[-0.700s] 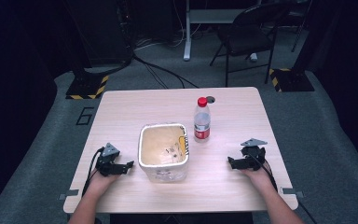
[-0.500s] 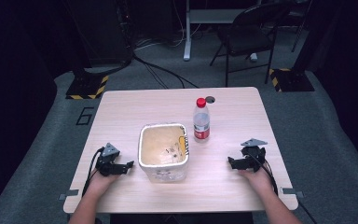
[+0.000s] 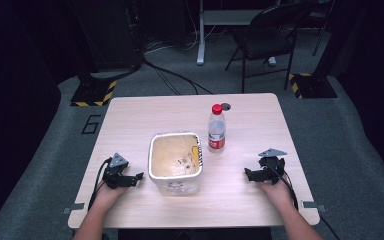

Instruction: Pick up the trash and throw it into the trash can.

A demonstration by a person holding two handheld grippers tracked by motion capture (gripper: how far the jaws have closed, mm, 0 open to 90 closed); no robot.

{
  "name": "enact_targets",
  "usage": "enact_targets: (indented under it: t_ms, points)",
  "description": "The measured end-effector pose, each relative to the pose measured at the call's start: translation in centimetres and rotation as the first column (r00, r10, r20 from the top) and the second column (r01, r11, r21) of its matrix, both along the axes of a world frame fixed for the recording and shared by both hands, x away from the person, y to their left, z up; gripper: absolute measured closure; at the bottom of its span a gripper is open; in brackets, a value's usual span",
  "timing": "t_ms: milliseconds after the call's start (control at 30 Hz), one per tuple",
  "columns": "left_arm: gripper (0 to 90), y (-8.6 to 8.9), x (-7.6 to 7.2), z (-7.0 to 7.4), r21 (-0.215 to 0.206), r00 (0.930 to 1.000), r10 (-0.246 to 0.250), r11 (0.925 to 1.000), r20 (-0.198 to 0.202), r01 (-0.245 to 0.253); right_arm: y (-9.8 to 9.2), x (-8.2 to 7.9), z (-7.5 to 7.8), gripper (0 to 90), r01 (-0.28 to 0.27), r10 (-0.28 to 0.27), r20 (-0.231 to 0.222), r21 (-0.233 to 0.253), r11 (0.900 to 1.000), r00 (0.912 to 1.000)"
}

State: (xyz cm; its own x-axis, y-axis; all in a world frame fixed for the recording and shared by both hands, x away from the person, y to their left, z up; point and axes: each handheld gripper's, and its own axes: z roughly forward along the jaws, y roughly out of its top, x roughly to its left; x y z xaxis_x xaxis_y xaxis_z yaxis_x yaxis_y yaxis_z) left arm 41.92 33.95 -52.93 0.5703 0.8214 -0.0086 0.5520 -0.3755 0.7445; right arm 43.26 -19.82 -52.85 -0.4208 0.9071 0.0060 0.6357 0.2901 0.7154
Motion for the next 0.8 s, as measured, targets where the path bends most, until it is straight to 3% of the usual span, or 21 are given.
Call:
enact_targets:
  t_ms: [167,400,800]
  points:
    - [15.9,0.0,0.0,0.0,-0.001,1.0,0.0,1.0,-0.001,0.0,-0.2,-0.1,0.6,16.1,-0.033,0.032,-0.007,-0.005,0.999,0.9995]
    - [15.9,0.0,0.0,0.0,0.0,1.0,0.0,1.0,0.0,0.0,-0.2,-0.2,1.7,27.0,-0.063,0.06,-0.048,-0.055,0.997,0.997]
    - [15.9,0.0,0.0,0.0,0.0,1.0,0.0,1.0,0.0,0.0,0.9,-0.3,4.7,32.1,-0.122,0.121,-0.026,-0.002,0.993,0.9923]
